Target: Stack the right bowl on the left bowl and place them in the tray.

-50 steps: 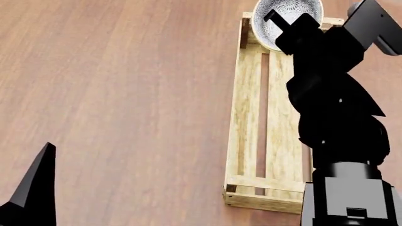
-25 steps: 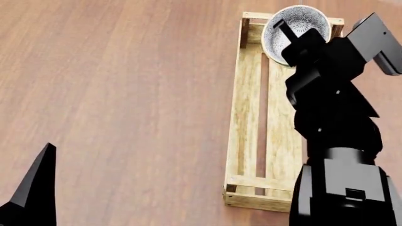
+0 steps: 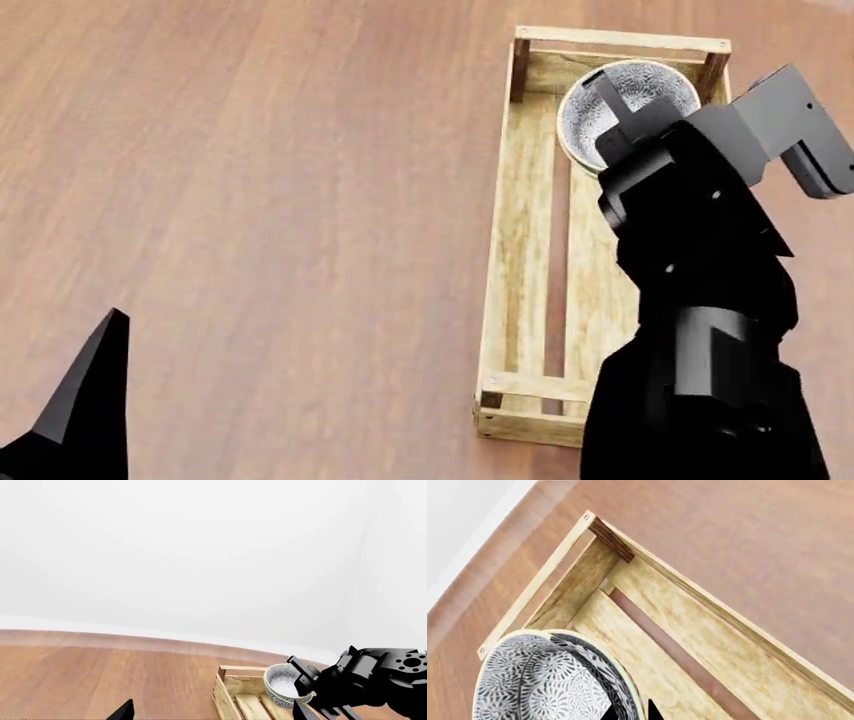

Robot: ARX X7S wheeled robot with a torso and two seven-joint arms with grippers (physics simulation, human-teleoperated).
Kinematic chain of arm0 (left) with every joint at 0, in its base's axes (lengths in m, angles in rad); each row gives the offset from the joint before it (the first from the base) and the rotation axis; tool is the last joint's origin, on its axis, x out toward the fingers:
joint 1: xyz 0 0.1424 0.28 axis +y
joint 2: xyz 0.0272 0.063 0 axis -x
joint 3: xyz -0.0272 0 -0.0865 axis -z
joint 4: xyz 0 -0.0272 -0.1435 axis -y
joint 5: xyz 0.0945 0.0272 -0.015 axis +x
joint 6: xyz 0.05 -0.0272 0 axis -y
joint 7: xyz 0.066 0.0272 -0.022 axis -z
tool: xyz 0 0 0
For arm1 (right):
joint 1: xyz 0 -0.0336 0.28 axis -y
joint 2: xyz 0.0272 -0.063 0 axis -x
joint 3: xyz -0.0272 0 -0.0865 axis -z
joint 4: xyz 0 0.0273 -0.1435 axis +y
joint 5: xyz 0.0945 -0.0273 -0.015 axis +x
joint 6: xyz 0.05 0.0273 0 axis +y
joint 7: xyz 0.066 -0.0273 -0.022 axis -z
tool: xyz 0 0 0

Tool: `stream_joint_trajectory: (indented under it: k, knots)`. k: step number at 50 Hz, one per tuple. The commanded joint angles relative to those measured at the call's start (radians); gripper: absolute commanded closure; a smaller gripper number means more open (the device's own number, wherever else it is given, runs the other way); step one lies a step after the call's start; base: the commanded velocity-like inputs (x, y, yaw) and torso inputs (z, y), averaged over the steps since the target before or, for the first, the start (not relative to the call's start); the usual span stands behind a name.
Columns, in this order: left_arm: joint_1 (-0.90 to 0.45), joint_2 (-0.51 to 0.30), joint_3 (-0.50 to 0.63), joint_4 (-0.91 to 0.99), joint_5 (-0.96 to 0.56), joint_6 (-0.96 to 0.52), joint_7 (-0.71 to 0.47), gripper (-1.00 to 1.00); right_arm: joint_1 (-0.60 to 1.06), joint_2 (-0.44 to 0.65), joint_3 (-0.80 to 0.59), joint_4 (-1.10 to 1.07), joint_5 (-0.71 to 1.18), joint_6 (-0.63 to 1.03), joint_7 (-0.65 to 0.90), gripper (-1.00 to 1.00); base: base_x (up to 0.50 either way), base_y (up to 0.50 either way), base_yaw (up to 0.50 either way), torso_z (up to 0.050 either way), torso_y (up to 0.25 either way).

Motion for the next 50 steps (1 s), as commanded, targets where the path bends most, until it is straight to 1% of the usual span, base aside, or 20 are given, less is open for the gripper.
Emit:
stream_joint_trajectory:
  k: [1, 10, 21, 30, 50]
  knots:
    - [-0.003, 0.022, -0.025, -0.014, 0.016, 0.010, 0.024, -1.00, 0.008, -0.035, 0.244, -0.001, -0.191, -0.004, -0.029, 1.00, 0.00, 0.00, 0.00, 0.000, 0.000]
    - [-0.004, 0.024, -0.019, -0.021, 0.021, 0.015, 0.025, -1.00, 0.008, -0.034, 0.377, -0.001, -0.281, 0.015, -0.047, 1.00, 0.00, 0.00, 0.00, 0.000, 0.001]
    - [-0.006, 0.022, -0.021, -0.022, 0.013, 0.016, 0.020, -1.00, -0.010, -0.038, 0.469, 0.000, -0.353, 0.030, -0.040, 1.00, 0.00, 0.00, 0.00, 0.001, 0.001]
    - [-0.008, 0.024, -0.015, -0.028, 0.017, 0.019, 0.021, -1.00, -0.028, -0.040, 0.512, 0.000, -0.383, 0.028, -0.042, 1.00, 0.00, 0.00, 0.00, 0.000, 0.000]
    - [-0.006, 0.017, -0.016, -0.029, 0.012, 0.021, 0.015, -1.00, -0.044, -0.035, 0.542, 0.000, -0.411, 0.026, -0.035, 1.00, 0.00, 0.00, 0.00, 0.001, 0.001]
